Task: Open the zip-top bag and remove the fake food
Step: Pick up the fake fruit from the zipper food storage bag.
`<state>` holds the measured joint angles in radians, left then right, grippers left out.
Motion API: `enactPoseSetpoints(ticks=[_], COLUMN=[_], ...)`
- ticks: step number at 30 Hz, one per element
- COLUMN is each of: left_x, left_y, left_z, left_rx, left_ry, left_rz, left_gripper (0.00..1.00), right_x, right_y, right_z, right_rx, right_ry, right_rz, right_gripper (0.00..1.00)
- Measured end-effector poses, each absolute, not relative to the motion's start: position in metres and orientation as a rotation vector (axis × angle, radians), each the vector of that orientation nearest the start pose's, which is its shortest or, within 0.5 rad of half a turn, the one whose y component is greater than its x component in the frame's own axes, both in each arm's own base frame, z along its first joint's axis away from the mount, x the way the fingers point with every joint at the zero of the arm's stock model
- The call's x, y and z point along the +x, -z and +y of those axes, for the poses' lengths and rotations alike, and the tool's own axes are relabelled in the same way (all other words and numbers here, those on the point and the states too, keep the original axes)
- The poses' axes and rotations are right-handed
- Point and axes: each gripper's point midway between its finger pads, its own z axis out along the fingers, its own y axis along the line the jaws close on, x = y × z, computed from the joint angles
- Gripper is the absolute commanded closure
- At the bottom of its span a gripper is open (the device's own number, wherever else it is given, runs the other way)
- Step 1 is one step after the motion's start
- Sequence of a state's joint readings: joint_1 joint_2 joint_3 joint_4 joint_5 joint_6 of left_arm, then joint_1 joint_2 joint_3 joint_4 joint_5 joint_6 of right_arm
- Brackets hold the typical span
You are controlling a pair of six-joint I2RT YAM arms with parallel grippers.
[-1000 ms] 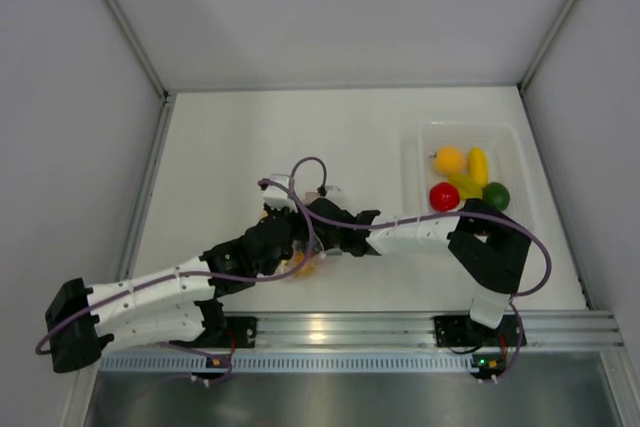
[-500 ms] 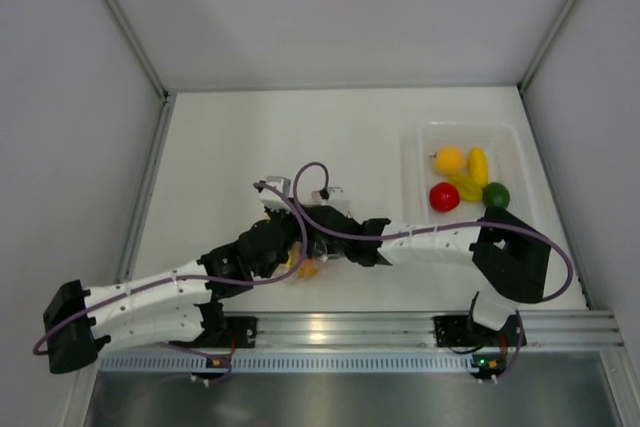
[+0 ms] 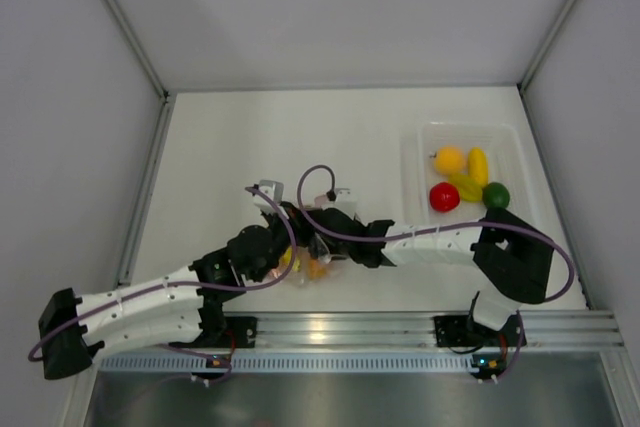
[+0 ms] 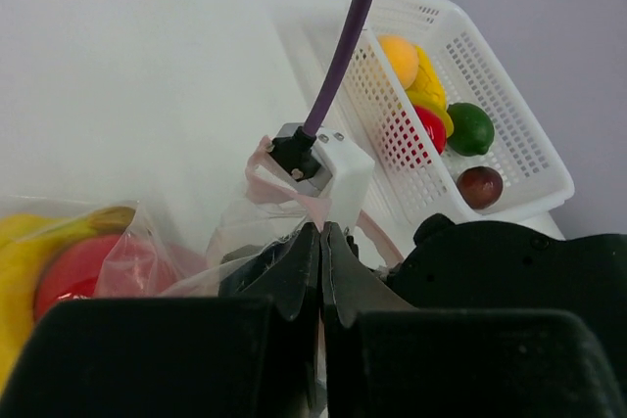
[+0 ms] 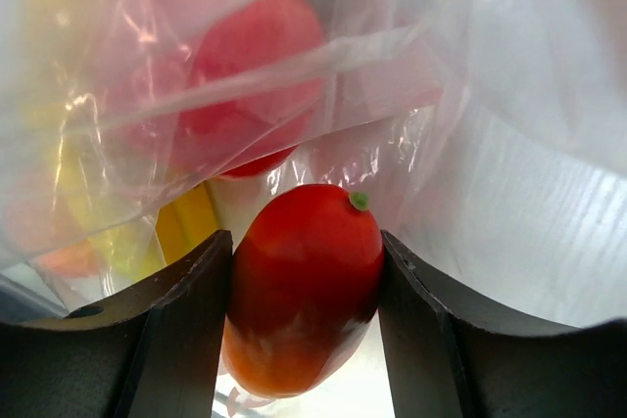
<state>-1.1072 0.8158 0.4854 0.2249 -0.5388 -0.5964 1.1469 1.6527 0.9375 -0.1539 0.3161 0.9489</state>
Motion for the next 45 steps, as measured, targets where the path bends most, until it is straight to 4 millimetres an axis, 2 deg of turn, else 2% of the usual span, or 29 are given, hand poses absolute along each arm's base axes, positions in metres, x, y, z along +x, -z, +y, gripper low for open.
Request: enactPoseSetpoints(ticks=[5,12,19,26,31,38,45], left_x=[0.205,0.206,0.209,0.214,0.217,0.22,0.218], left_y=[-0.224,-0.221,-0.217,-0.238,-0.241,-0.24,-0.242], left_z=[-0.258,-0.262,-0.266,-0.265,-0.267,-0.273,-0.269], left_rx=[0.024,0.031,0.038,-0.008,-0.017,-0.009,-0.026], left_ry=[0.846,0.848,0.833,0.834,0.827,0.815,0.825], left_rz=[1.729,1.735,1.748,1.709,1.708,1.721,1.716], left_gripper=[1.0,1.0,1.0,1.0,1.0,1.0,1.0], right_x=[0.199,0.209,0.214,0.223,0.226,0.235,0.236], right_y=[-0.063,-0.105,-0.115,-0.14,-0.145,-0.149,-0.157], right_z=[0.346,0.337,0.329,0.325,0.32,0.306,0.302], right_rx=[-0.07,-0.053,-0.106,-0.168,-0.207,-0.285,-0.319], right_ry=[-0.571,-0.625,-0.569,-0.519,-0.484,-0.346,-0.304], right_rz=[2.444,2.35,2.335,2.28,2.253,2.207,2.178], right_gripper=[0.82,0.83,0.84,0.84,0.85,0.86,0.86])
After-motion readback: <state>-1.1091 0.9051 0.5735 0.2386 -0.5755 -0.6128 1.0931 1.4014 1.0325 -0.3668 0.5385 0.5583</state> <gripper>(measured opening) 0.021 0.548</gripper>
